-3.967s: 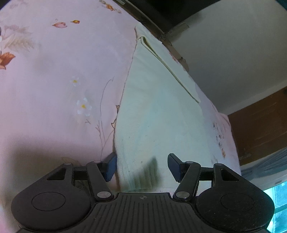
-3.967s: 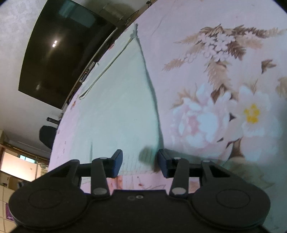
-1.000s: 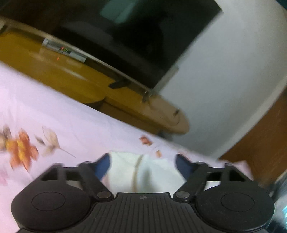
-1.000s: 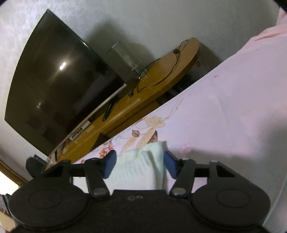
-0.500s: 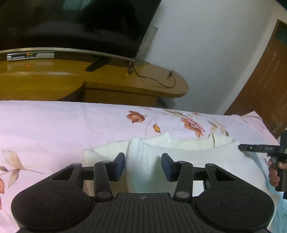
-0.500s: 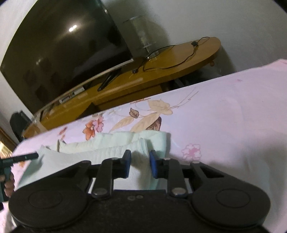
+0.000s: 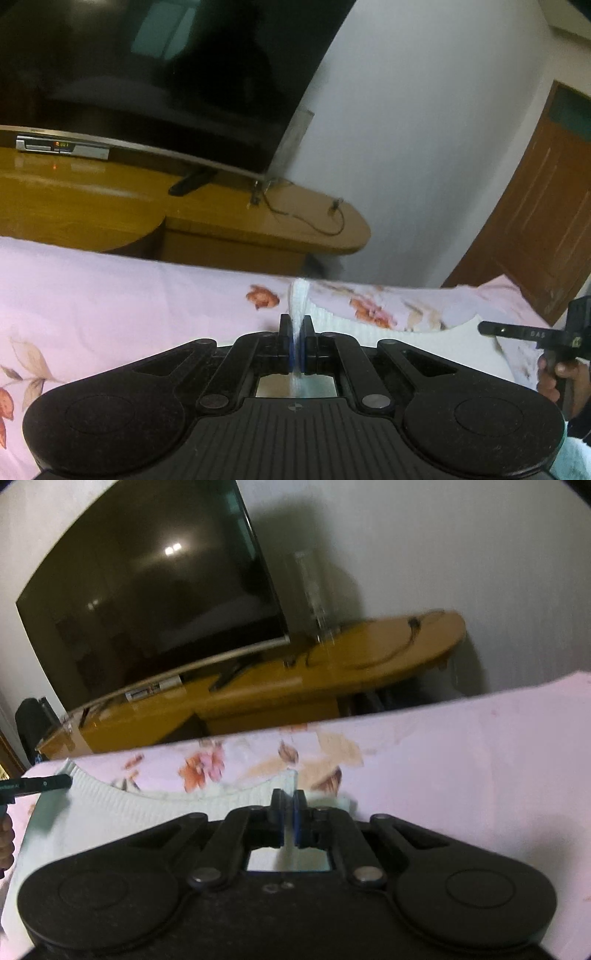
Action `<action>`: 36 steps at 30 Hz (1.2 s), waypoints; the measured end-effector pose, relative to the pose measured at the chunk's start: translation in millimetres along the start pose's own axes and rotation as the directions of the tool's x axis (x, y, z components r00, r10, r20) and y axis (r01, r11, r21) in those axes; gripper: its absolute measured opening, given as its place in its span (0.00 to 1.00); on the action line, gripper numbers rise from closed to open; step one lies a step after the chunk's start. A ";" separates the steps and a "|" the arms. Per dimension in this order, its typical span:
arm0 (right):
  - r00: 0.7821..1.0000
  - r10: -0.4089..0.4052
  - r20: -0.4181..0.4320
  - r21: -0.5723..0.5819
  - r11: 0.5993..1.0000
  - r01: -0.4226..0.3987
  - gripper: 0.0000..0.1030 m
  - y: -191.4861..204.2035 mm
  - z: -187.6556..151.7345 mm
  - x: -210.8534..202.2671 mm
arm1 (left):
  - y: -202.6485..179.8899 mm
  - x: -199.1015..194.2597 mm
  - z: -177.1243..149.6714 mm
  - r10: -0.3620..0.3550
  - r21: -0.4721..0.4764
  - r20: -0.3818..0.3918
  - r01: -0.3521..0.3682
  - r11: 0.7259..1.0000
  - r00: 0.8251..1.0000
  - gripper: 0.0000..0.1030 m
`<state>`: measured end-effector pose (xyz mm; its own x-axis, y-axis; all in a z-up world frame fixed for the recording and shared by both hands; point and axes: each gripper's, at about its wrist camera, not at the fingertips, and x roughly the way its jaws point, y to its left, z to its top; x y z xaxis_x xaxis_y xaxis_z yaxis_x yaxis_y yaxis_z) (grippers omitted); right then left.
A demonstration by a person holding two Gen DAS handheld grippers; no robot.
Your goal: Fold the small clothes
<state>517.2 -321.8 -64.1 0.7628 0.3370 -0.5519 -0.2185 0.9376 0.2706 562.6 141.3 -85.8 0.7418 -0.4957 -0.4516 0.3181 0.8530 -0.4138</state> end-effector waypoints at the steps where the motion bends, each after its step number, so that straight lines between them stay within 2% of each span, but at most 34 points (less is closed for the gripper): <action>1: 1.000 -0.002 0.008 -0.004 1.000 0.002 0.05 0.8 2.9 0.4 | 2.0 1.6 1.0 0.014 -0.005 -0.002 -0.014 1.000 1.000 0.03; 6: 1.000 -0.021 -0.005 -0.012 1.000 0.021 0.05 0.2 9.3 22.0 | 17.6 21.1 -8.9 0.084 -0.046 -0.053 -0.086 0.995 0.995 0.03; 8: 0.999 -0.039 -0.037 -0.017 0.999 0.038 0.05 -0.8 5.7 36.8 | 24.8 34.9 -17.2 0.108 -0.063 -0.120 -0.116 0.991 0.987 0.03; 10: 0.991 -0.076 -0.107 -0.038 0.997 0.072 0.06 -1.6 -3.1 54.8 | 27.7 35.5 -20.3 0.102 -0.086 -0.116 -0.112 0.990 0.988 0.05; 11: 0.992 -0.085 -0.095 -0.050 0.995 0.081 0.05 -0.6 -6.5 55.4 | 29.3 33.4 -18.7 0.105 -0.107 -0.121 -0.119 0.987 0.987 0.07; 12: 0.992 -0.091 -0.090 -0.048 0.995 0.087 0.08 2.1 -8.0 53.1 | 29.3 28.0 -16.9 0.138 -0.115 -0.114 -0.151 0.982 0.984 0.17; 14: 0.991 -0.113 -0.067 -0.022 0.993 0.112 0.20 4.6 -5.1 41.8 | 20.6 7.8 -13.2 0.226 -0.085 -0.052 -0.230 0.969 0.973 0.29; 15: 0.992 -0.120 -0.029 -0.041 0.992 0.119 0.20 10.0 -3.8 30.3 | 12.4 -1.5 -10.7 0.232 -0.064 -0.016 -0.232 0.971 0.973 0.29; 16: 0.995 -0.100 0.000 -0.066 0.993 0.100 0.20 16.8 -2.3 19.9 | -1.7 -6.9 -7.9 0.205 -0.035 0.001 -0.205 0.978 0.979 0.29; 17: 0.997 -0.071 0.004 -0.095 0.993 0.071 0.20 25.3 -1.1 14.2 | -15.6 -5.2 -6.0 0.183 -0.006 -0.009 -0.183 0.983 0.983 0.29; 19: 0.998 -0.024 -0.060 -0.183 0.983 0.013 0.21 53.9 -1.6 22.8 | -55.7 11.3 -8.8 0.119 0.076 -0.062 -0.114 0.991 0.991 0.29; 20: 0.996 -0.008 -0.093 -0.208 0.978 -0.012 0.21 66.7 -4.2 31.7 | -74.9 23.3 -13.3 0.088 0.109 -0.099 -0.077 0.991 0.991 0.42; 21: 0.992 0.011 -0.122 -0.244 0.969 -0.040 0.23 84.4 -9.6 43.2 | -91.1 35.0 -19.2 0.071 0.131 -0.131 -0.053 0.990 0.989 0.66; 22: 0.989 0.019 -0.145 -0.276 0.959 -0.059 0.33 98.5 -15.5 52.9 | -104.7 44.5 -25.8 0.069 0.151 -0.143 -0.047 0.987 0.987 0.75; 24: 0.987 0.002 -0.159 -0.329 0.943 -0.055 0.35 121.5 -27.8 69.2 | -120.3 57.6 -37.8 0.084 0.187 -0.135 -0.058 0.981 0.987 0.76; 26: 0.987 -0.019 -0.161 -0.356 0.934 -0.040 0.34 126.7 -35.4 76.4 | -110.6 66.6 -44.0 0.160 0.199 -0.172 -0.124 0.972 0.972 0.75; 27: 0.987 -0.041 -0.154 -0.362 0.932 -0.018 0.34 122.0 -36.7 76.2 | -101.7 62.7 -47.2 0.180 0.224 -0.157 -0.143 0.964 0.971 0.75; 29: 0.986 -0.112 -0.126 -0.351 0.934 0.061 0.32 94.0 -36.4 70.3 | -81.1 43.0 -51.9 0.223 0.258 -0.117 -0.187 0.948 0.968 0.75; 31: 0.974 -0.201 -0.106 -0.289 0.943 0.164 0.31 51.9 -34.9 59.3 | -63.5 24.0 -48.8 0.247 0.258 -0.108 -0.212 0.943 0.963 0.75; 33: 0.966 -0.232 -0.115 -0.239 0.950 0.200 0.31 26.2 -31.2 45.4 | -60.6 6.3 -43.9 0.286 0.250 -0.095 -0.256 0.934 0.953 0.75; 34: 0.960 -0.264 -0.092 -0.225 0.945 0.238 0.34 22.6 -29.1 34.0 | -65.0 1.0 -41.3 0.288 0.241 -0.094 -0.259 0.935 0.953 0.75; 35: 0.965 -0.257 -0.051 -0.198 0.950 0.242 0.33 23.7 -27.9 19.5 | -73.1 -5.1 -40.2 0.265 0.225 -0.084 -0.241 0.944 0.960 0.75; 36: 0.980 -0.195 -0.026 -0.143 0.971 0.190 0.33 26.5 -27.9 5.4 | -82.4 -7.2 -39.8 0.235 0.211 -0.067 -0.217 0.953 0.970 0.75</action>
<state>498.5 -292.7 -82.0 0.7749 0.1496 -0.6142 -0.1543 0.9870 0.0456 507.6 68.0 -79.8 0.7547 -0.2907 -0.5881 0.2666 0.9550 -0.1299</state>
